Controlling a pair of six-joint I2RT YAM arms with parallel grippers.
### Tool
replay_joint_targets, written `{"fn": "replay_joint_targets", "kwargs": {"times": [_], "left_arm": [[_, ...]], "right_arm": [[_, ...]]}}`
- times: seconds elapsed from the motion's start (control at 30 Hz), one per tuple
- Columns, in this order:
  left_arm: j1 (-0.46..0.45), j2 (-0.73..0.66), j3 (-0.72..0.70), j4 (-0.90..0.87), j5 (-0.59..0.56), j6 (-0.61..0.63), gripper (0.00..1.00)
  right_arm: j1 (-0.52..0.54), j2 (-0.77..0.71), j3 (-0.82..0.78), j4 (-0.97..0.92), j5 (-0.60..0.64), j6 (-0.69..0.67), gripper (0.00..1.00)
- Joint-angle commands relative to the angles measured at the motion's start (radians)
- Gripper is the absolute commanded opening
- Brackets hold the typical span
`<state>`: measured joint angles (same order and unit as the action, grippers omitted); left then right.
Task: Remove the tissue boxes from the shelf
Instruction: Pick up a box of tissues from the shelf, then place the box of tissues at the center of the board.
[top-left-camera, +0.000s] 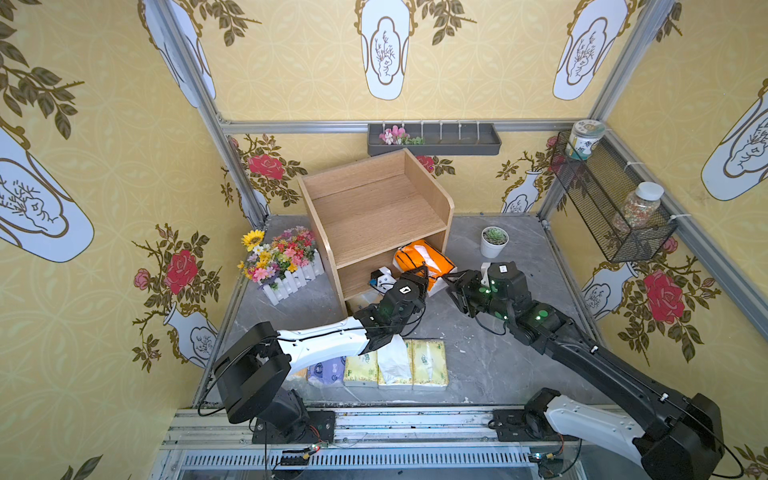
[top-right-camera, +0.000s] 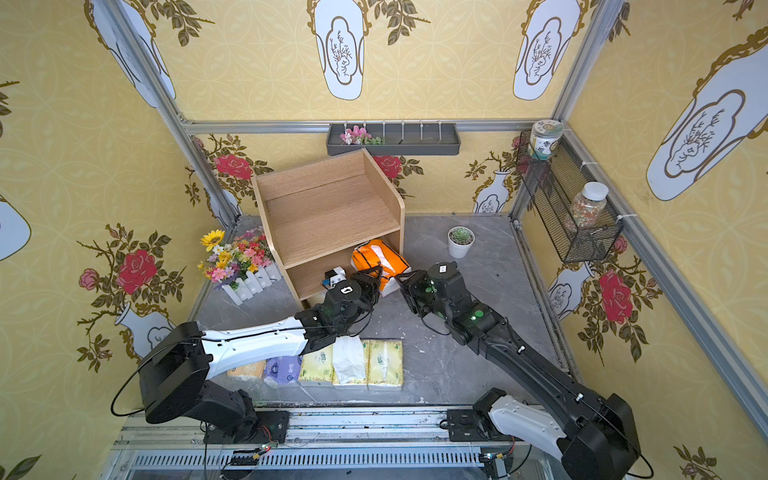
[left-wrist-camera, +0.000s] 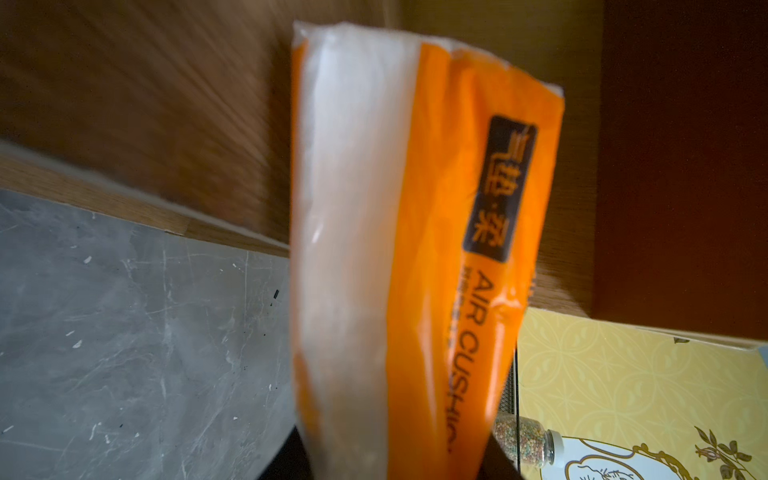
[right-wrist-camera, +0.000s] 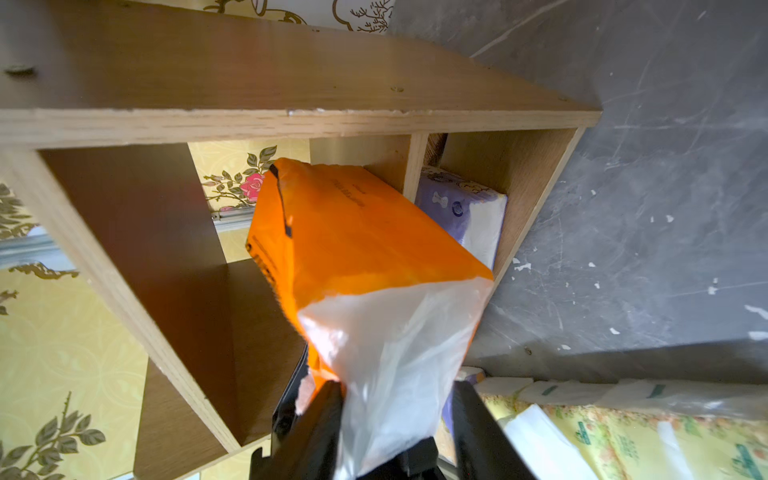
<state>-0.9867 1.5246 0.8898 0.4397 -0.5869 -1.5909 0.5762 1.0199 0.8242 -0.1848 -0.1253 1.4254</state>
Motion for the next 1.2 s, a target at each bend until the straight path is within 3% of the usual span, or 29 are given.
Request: {"fn": "replay_joint_targets", "kwargs": {"times": [0.0,0.07,0.27,0.47,0.63,0.87,1.17], "left_arm": [[-0.001,-0.011,0.005,0.004,0.009,0.042,0.38],[-0.006,-0.019,0.003,0.003,0.024,0.065,0.38],[-0.055,-0.025,0.016,0.003,0.109,0.151,0.38],[-0.155,-0.016,0.039,-0.096,0.159,0.197,0.38],[-0.226,0.040,0.099,-0.225,0.235,0.212,0.38],[-0.284,0.181,0.152,-0.237,0.388,0.158,0.38],[-0.352,0.265,0.156,-0.248,0.397,0.064,0.39]], "right_arm": [[0.001,-0.052,0.029,-0.111,0.086,-0.195,0.72],[0.001,-0.089,0.047,-0.206,0.149,-0.280,0.83],[0.001,-0.200,0.074,-0.354,0.282,-0.492,0.87],[0.002,-0.284,0.139,-0.465,0.426,-0.599,0.87],[0.002,-0.306,0.165,-0.500,0.466,-0.627,0.87],[0.001,-0.329,0.125,-0.493,0.458,-0.577,0.87],[0.001,-0.336,0.079,-0.558,0.441,-0.478,0.87]]}}
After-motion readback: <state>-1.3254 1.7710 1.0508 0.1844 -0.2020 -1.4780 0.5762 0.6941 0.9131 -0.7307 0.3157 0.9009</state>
